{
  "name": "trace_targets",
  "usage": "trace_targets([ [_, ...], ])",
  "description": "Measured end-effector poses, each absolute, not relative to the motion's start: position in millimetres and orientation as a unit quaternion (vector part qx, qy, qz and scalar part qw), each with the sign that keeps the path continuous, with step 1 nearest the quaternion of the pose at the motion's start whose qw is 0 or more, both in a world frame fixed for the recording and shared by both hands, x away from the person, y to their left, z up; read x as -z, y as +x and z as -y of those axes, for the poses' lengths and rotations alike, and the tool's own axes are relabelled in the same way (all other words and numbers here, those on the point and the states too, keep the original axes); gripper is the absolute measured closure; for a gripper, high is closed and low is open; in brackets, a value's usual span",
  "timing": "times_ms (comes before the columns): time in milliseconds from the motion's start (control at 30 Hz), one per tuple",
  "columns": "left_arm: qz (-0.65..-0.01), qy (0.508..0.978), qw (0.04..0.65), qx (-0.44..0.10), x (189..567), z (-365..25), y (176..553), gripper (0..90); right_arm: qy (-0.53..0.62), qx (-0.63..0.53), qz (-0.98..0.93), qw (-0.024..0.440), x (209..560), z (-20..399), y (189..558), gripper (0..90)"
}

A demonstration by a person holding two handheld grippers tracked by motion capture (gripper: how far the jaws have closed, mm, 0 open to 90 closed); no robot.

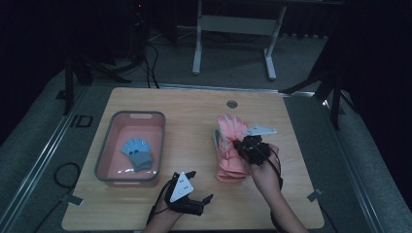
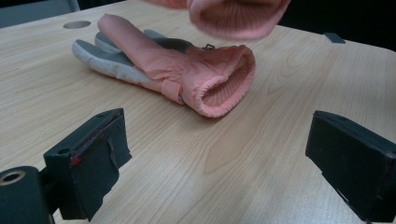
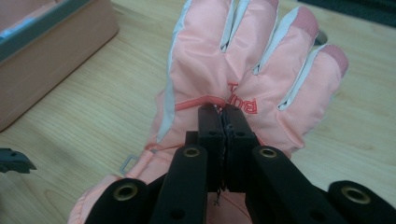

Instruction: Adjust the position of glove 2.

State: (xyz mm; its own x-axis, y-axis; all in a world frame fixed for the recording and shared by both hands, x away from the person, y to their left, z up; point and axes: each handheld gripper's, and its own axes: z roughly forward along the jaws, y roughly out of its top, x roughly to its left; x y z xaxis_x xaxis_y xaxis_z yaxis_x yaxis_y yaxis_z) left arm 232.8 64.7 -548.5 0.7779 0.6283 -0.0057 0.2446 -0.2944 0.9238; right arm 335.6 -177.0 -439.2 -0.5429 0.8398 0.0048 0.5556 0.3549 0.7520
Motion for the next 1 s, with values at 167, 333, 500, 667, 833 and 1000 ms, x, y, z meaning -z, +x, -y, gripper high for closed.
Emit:
trace_targets([
  [167, -0.282, 0.781, 0.527, -0.181, 548.5, -63.9, 232.5, 6.1, 0.455, -0.348, -0.798, 0.187, 461.5, 172.6, 344.5, 87.7],
  [333, -0.286, 0.779, 0.53, -0.176, 548.5, -64.3, 232.8, 6.1, 0.461, -0.336, -0.8, 0.188, 481.4, 169.6, 348.3, 87.3],
  [500, -0.281, 0.781, 0.527, -0.184, 549.0, -62.6, 232.3, 6.1, 0.459, -0.328, -0.803, 0.19, 495.5, 165.9, 350.0, 86.7],
  [667, -0.3, 0.785, 0.514, -0.173, 551.2, -63.0, 235.1, 6.1, 0.457, -0.334, -0.803, 0.187, 499.7, 165.3, 351.5, 84.8],
  [833, -0.316, 0.786, 0.506, -0.16, 553.5, -63.4, 237.9, 6.1, 0.445, -0.351, -0.803, 0.185, 491.5, 169.3, 349.3, 70.2],
  [1000, -0.317, 0.784, 0.51, -0.16, 551.9, -63.4, 238.1, 6.1, 0.424, -0.375, -0.805, 0.18, 479.1, 180.3, 345.4, 44.1],
])
